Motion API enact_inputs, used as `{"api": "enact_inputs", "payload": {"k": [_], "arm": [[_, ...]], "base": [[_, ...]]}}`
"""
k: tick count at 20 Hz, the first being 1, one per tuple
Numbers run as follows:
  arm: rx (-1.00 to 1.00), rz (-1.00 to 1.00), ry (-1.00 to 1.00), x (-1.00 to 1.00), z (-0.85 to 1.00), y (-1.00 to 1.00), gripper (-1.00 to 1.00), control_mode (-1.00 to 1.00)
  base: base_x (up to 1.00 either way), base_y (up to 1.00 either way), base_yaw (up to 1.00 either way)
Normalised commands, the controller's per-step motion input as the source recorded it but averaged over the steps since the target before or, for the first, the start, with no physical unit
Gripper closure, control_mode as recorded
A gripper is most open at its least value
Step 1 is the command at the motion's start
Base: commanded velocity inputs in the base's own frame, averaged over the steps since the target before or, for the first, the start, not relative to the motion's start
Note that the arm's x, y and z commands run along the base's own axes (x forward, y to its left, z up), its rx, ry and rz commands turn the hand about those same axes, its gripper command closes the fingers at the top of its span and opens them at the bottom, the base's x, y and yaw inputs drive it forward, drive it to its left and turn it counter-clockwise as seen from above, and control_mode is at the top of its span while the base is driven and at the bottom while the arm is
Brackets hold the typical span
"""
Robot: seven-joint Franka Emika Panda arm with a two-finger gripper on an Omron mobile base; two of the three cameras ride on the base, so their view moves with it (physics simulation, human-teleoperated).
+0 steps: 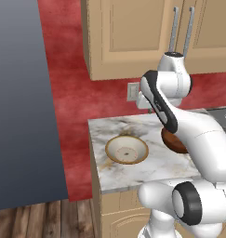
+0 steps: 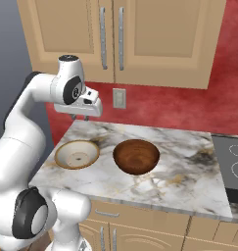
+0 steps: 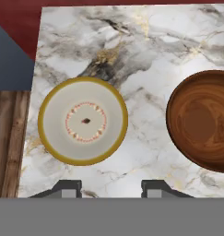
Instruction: Open the cabinet. Pick the bowls from the counter and place them in the cabinet. Then close the cabinet.
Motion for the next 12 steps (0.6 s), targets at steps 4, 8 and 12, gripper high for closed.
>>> {"api": "enact_inputs", "payload": {"k": [4, 8, 12], "arm": [[0.0, 0.0, 0.0, -0.1, 0.0, 0.0, -1.0, -1.0], [0.0, 0.0, 0.0, -0.44, 0.0, 0.0, -1.0, -1.0], [0.0, 0.0, -0.04, -0.43, 0.04, -0.11, -1.0, -1.0]], "base": [[0.0, 0.0, 0.0], [0.0, 0.0, 0.0], [0.0, 0.0, 0.0]]}}
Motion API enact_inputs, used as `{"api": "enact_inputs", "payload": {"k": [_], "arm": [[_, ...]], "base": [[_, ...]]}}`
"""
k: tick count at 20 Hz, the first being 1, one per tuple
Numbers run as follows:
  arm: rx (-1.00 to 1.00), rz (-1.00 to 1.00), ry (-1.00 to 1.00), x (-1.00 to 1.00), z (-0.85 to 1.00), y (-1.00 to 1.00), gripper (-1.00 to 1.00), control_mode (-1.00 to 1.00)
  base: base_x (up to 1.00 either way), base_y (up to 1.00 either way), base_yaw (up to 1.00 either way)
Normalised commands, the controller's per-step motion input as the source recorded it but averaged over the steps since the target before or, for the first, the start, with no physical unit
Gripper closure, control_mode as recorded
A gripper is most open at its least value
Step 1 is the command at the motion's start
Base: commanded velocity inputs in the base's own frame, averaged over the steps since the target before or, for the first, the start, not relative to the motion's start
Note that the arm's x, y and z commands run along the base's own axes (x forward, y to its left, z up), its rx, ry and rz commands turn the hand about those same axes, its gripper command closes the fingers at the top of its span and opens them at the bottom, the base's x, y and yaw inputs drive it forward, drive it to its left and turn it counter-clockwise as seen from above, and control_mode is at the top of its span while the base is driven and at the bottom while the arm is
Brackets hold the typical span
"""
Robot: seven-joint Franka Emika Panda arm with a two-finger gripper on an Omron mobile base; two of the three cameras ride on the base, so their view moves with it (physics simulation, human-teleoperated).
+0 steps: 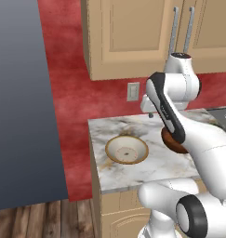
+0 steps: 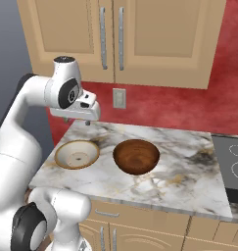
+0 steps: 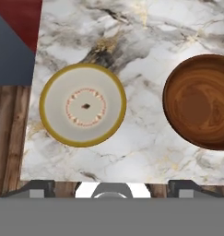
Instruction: Open the cabinet. Pick the bowls from the counter and place them in the cabinet. Then close the cabinet.
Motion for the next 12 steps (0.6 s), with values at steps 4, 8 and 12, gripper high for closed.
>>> {"api": "enact_inputs", "payload": {"k": [4, 8, 12], "arm": [[0.0, 0.0, -0.09, -0.26, 0.19, -0.13, -1.0, -1.0], [0.0, 0.0, -0.06, 0.0, 0.62, -0.1, -1.0, -1.0], [0.01, -0.05, -0.13, -0.01, 0.69, -0.23, -1.0, -1.0]], "base": [[0.0, 0.0, 0.0], [0.0, 0.0, 0.0], [0.0, 0.0, 0.0]]}}
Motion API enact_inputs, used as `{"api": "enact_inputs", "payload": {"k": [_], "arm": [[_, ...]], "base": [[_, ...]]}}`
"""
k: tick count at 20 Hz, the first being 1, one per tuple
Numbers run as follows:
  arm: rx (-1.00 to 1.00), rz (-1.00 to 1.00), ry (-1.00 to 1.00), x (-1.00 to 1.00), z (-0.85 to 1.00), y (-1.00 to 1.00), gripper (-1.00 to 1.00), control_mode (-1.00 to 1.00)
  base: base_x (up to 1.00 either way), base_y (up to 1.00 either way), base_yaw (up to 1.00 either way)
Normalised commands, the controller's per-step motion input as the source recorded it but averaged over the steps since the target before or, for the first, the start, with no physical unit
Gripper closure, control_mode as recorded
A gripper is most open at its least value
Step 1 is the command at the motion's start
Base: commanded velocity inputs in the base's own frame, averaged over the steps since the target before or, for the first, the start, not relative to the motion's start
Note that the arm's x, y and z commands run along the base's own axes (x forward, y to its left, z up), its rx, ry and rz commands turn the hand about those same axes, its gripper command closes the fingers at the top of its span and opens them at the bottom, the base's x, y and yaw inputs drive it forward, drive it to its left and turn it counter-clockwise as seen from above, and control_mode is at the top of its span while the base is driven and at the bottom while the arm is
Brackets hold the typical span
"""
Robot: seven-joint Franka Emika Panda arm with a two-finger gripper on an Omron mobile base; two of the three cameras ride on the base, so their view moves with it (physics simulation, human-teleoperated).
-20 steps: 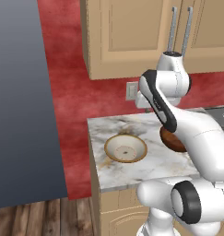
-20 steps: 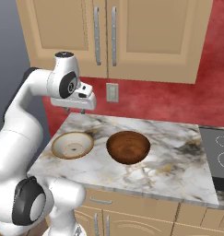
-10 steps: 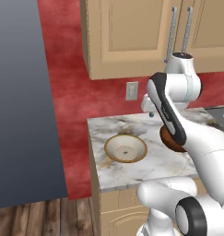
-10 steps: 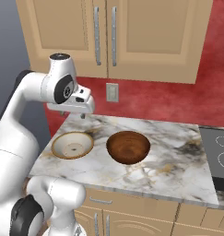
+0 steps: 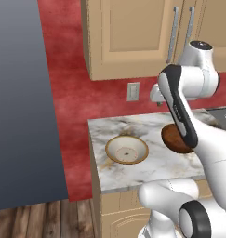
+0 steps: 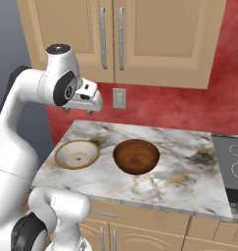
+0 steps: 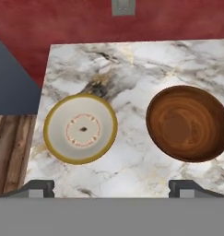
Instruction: Open the cabinet. Pick the bowls from the counter and place them in the cabinet. Then close the cabinet.
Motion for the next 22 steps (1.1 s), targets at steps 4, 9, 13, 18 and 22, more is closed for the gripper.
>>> {"api": "enact_inputs", "payload": {"k": [4, 9, 13, 18, 22], "arm": [[0.06, -0.07, -0.07, -0.01, 0.52, -0.42, -1.0, -1.0], [0.05, -0.03, -0.14, 0.0, 0.35, -0.38, -1.0, -1.0], [0.03, -0.01, -0.23, 0.0, 0.34, -0.24, -1.0, -1.0], [0.0, 0.0, -0.24, 0.0, 0.24, -0.12, -1.0, -1.0], [0.0, 0.0, -0.16, 0.0, 0.24, -0.25, -1.0, -1.0]], "base": [[0.0, 0.0, 0.0], [0.0, 0.0, 0.0], [0.0, 0.0, 0.0], [0.0, 0.0, 0.0], [0.0, 0.0, 0.0]]}}
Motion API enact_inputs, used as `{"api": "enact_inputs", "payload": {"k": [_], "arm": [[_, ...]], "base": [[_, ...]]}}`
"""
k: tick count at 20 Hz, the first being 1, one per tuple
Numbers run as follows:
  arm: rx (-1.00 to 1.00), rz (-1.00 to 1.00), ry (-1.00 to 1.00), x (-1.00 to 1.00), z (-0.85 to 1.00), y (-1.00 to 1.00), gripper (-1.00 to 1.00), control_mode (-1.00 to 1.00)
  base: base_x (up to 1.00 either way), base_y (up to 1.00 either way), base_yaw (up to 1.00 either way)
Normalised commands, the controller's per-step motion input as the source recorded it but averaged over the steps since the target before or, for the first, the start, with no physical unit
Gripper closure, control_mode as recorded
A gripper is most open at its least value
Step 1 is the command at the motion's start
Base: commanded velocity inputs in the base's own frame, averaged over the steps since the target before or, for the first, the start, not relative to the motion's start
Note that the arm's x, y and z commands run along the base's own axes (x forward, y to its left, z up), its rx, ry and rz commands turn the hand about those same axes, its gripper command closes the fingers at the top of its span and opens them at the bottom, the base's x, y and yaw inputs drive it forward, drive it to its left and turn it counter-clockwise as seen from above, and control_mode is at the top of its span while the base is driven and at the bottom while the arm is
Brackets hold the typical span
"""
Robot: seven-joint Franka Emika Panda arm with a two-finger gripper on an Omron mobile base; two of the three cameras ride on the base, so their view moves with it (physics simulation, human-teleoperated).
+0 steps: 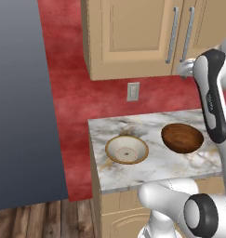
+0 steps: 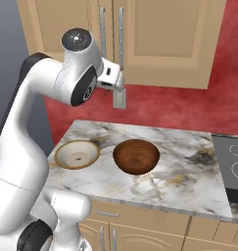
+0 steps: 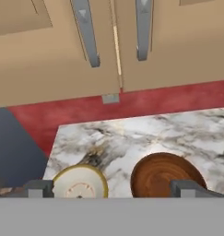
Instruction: Open the cabinet. Pick the bowls from the counter and place them in the cabinet. Then close the cabinet.
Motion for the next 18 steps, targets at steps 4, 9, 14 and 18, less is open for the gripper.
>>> {"api": "enact_inputs", "payload": {"k": [4, 9, 14, 18], "arm": [[0.0, -0.01, -0.16, 0.0, 0.16, -0.26, -1.0, -1.0], [-0.01, -0.01, -0.19, 0.02, 0.01, -0.14, -1.0, -1.0], [0.0, 0.0, -0.15, 0.19, 0.08, -0.05, -1.0, -1.0], [0.01, 0.0, -0.12, 0.22, 0.19, -0.12, -1.0, -1.0]], "base": [[0.0, 0.0, 0.0], [0.0, 0.0, 0.0], [0.0, 0.0, 0.0], [0.0, 0.0, 0.0]]}}
